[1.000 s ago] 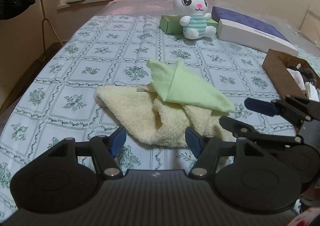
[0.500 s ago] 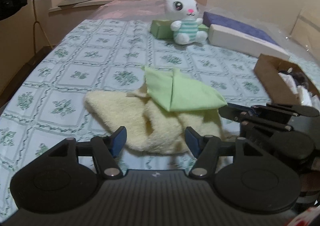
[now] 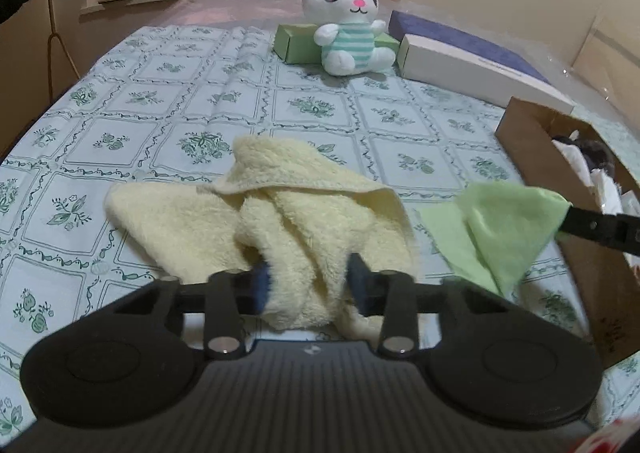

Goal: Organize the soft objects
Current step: 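Grasp the yellow towel with the left gripper while the right grasps the green cloth, then lift the yellow towel with the left gripper while the right lifts the green cloth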

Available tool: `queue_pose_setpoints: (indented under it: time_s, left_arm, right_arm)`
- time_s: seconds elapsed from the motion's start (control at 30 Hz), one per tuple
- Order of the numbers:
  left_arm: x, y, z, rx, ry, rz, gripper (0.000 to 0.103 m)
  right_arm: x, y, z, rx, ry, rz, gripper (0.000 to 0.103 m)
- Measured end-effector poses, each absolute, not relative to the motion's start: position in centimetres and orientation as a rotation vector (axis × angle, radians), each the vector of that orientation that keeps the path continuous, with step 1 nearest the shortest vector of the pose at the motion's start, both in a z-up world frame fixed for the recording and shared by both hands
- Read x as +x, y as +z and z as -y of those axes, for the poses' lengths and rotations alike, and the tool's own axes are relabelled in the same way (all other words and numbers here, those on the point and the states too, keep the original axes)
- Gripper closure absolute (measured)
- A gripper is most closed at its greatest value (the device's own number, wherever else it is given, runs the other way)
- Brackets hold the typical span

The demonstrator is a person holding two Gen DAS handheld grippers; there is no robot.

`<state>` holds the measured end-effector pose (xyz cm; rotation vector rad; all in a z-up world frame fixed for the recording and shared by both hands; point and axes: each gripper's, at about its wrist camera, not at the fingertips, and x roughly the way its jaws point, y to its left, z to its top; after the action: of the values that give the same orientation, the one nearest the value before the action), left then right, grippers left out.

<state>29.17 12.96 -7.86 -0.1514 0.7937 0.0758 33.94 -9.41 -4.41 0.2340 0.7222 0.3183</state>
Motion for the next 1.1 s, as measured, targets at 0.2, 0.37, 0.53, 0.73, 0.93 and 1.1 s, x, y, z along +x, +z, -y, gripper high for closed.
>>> queue_pose_setpoints:
  time_s: [0.2, 0.37, 0.53, 0.73, 0.93, 1.1]
  left_arm:
    - [25.6, -6.6, -12.9, -0.16, 0.045, -0.812, 0.084]
    - [20.2, -6.4, -12.5, -0.136, 0.037, -0.863, 0.084]
    - [15.7, -6.2, -13.0, -0.166, 0.063, -0.891, 0.083]
    - [14.5, -6.1, -13.5, -0.211, 0.107, -0.912, 0.063]
    - [13.9, -5.6, -14.8, -0.243, 0.184, -0.898, 0.033]
    - [14.4, -6.7, -17.1, -0.365, 0.214, -0.911, 0.027]
  right_arm:
    - [31.4, -3.4, 10.8, 0.231, 0.378, -0.731, 0.1]
    - [28.6, -3.2, 10.8, 0.201, 0.481, -0.755, 0.1]
    - [25.3, -4.0, 10.5, 0.151, 0.566, -0.829, 0.1]
    - [22.9, -6.4, 10.3, 0.164, 0.6, -0.923, 0.1]
    - [23.5, -6.5, 10.2, 0.147, 0.595, -0.939, 0.056]
    - [23.4, -6.2, 10.8, 0.169, 0.566, -0.885, 0.028]
